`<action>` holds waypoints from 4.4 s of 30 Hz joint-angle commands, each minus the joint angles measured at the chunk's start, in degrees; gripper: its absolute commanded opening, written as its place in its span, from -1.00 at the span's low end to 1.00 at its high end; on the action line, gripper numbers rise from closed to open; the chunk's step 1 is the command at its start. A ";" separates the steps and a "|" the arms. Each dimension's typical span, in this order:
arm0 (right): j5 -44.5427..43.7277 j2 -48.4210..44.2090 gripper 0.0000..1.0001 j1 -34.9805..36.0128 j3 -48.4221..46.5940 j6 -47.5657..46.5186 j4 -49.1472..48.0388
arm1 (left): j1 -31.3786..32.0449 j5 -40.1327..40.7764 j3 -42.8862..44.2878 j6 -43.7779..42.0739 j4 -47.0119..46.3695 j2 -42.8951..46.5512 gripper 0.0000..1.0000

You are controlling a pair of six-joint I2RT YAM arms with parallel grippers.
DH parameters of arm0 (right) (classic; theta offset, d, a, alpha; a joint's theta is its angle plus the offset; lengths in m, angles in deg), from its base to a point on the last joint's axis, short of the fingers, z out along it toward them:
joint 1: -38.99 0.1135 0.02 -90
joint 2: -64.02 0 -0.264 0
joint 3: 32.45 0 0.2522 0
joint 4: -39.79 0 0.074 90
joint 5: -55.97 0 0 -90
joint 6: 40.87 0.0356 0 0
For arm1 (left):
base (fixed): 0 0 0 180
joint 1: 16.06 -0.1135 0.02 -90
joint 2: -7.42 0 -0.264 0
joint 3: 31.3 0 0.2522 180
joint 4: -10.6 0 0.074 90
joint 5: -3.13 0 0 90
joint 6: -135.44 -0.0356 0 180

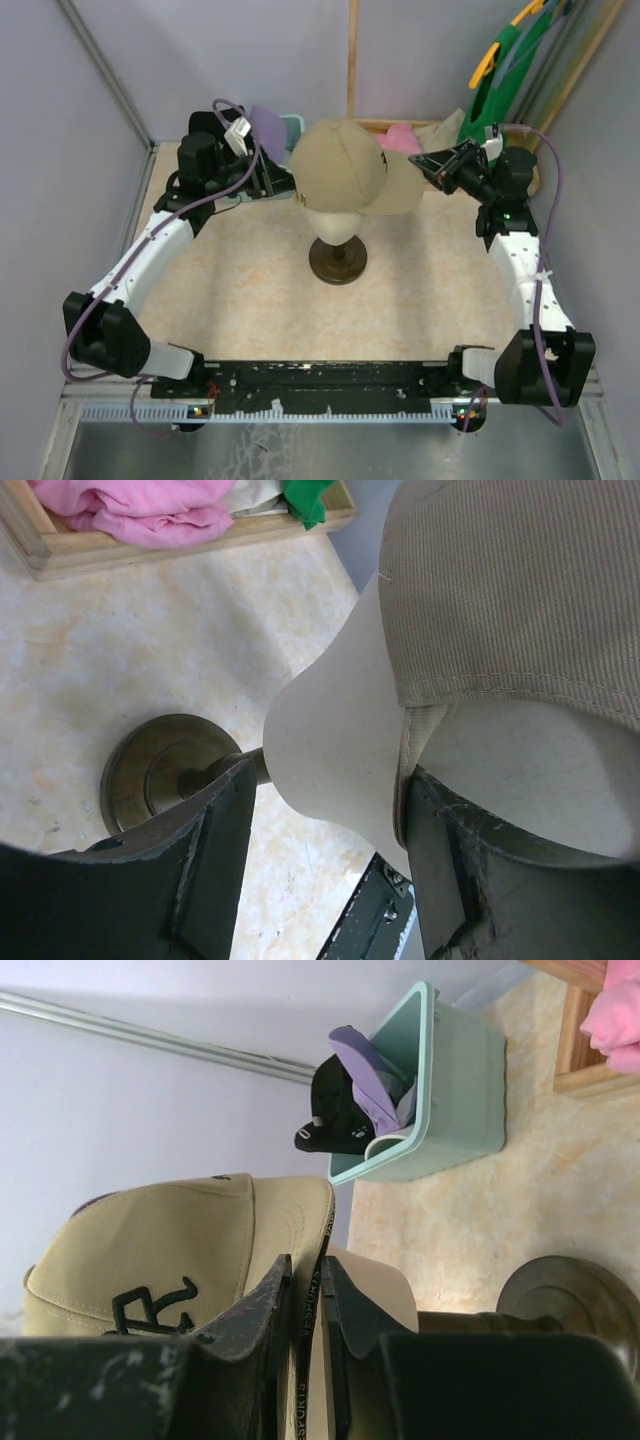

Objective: Stack the hats

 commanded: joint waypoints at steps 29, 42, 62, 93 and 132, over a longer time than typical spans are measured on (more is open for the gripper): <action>5.02 -0.12 -1.00 0.04 -4.98 8.77 -10.22 | -1.22 3.24 2.69 1.55 -0.60 5.95 0.71; 3.98 -1.39 -0.29 -0.07 -3.67 9.30 -10.70 | -8.27 6.64 -0.37 3.71 2.31 9.22 0.74; -1.51 -5.16 0.39 -6.44 2.85 -6.01 2.77 | -22.78 16.07 20.58 -3.64 10.03 -15.70 0.88; -4.10 -6.02 0.43 -6.51 2.74 -9.84 7.74 | -9.04 19.18 67.61 -3.94 22.09 -50.38 0.98; -1.84 -6.81 0.44 -7.83 5.14 -8.29 4.96 | 0.45 51.69 51.34 -24.33 17.11 -48.46 0.98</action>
